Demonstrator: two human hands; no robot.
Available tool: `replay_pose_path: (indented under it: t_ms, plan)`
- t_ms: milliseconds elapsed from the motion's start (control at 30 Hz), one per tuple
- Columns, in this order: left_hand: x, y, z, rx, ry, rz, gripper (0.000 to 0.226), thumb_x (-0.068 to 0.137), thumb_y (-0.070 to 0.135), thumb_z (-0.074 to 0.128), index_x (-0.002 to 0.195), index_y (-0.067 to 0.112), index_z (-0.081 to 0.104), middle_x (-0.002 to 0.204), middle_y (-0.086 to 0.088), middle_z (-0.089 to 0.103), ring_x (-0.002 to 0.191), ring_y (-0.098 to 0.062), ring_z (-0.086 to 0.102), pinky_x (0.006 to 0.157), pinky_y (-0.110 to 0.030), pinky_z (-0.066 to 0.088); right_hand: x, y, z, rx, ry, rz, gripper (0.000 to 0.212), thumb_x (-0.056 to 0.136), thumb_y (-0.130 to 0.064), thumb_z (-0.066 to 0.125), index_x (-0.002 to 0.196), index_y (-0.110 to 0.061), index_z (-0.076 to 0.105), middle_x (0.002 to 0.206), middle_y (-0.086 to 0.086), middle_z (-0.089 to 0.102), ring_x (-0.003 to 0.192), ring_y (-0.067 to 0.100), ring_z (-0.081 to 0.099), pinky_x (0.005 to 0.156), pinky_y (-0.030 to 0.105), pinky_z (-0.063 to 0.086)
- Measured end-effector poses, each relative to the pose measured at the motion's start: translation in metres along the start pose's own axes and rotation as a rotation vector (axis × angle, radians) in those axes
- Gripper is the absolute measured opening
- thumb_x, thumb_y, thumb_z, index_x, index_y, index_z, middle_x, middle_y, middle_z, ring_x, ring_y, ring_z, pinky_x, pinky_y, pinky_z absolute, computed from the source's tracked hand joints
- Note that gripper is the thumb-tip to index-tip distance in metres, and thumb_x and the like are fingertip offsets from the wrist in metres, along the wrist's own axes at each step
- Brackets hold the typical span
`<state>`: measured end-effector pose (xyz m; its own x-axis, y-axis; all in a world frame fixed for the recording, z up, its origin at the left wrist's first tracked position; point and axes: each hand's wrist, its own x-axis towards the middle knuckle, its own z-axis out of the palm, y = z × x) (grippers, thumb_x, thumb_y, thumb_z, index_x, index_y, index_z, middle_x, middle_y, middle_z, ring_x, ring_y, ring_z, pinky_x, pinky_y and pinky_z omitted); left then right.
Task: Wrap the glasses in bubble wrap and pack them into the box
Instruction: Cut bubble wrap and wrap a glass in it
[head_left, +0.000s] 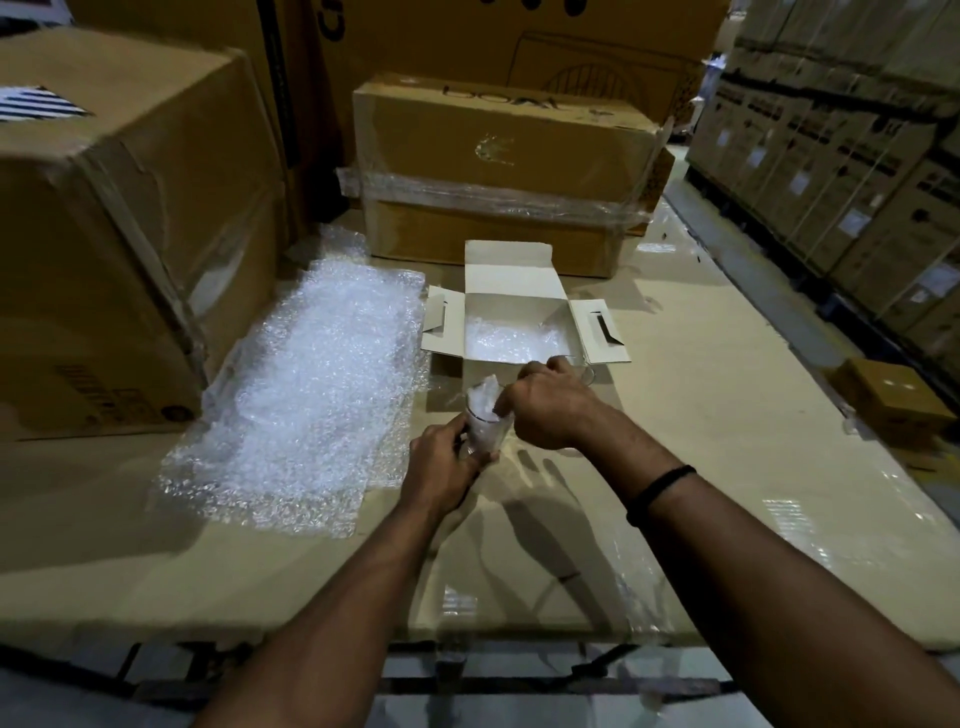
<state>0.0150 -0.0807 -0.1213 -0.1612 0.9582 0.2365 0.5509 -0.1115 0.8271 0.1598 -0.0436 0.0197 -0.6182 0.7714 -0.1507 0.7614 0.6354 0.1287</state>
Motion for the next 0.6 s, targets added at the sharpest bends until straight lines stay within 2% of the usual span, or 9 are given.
replay_pose_path:
  t_ms: [67,133,267,500,600]
  plan:
    - [0.001,0.0,0.0,0.002,0.003,0.012,0.054,0.068,0.059,0.067,0.112,0.027,0.067,0.101,0.0,0.074,0.092,-0.022,0.069,0.076,-0.039,0.055,0.001,-0.001,-0.001,0.078,0.182,0.02,0.043,0.085,-0.009,0.051,0.121,-0.029,0.062,0.125,-0.005,0.064,0.114,0.022,0.051,0.089,0.04,0.029]
    - [0.001,0.0,0.0,0.004,0.008,0.014,0.052,0.07,0.059,0.065,0.109,0.025,0.068,0.099,-0.001,0.074,0.091,-0.023,0.069,0.076,-0.041,0.054,0.001,-0.004,-0.001,0.059,0.23,-0.023,0.045,0.083,-0.008,0.051,0.12,-0.03,0.062,0.133,-0.01,0.059,0.115,0.022,0.049,0.084,0.039,0.029]
    - [0.0,0.0,0.0,-0.025,0.001,-0.023,0.054,0.067,0.063,0.064,0.107,0.026,0.067,0.092,0.001,0.074,0.085,-0.021,0.069,0.072,-0.039,0.054,0.007,-0.008,-0.001,0.013,0.148,-0.063,0.04,0.089,-0.013,0.05,0.122,-0.032,0.063,0.143,-0.012,0.049,0.122,0.021,0.04,0.089,0.04,0.029]
    - [-0.001,0.001,-0.002,-0.023,-0.038,-0.029,0.056,0.065,0.06,0.072,0.112,0.03,0.065,0.096,0.003,0.073,0.087,-0.018,0.068,0.075,-0.039,0.055,0.002,-0.013,-0.002,-0.071,0.155,-0.028,0.038,0.091,-0.017,0.047,0.121,-0.031,0.064,0.136,-0.009,0.052,0.115,0.022,0.041,0.088,0.04,0.028]
    - [-0.001,0.001,-0.002,-0.028,-0.041,-0.01,0.053,0.067,0.057,0.071,0.111,0.03,0.066,0.096,0.002,0.073,0.089,-0.02,0.067,0.079,-0.041,0.053,-0.001,-0.017,-0.001,-0.09,0.008,0.031,0.04,0.092,-0.016,0.045,0.125,-0.032,0.061,0.138,-0.008,0.052,0.12,0.023,0.039,0.094,0.041,0.029]
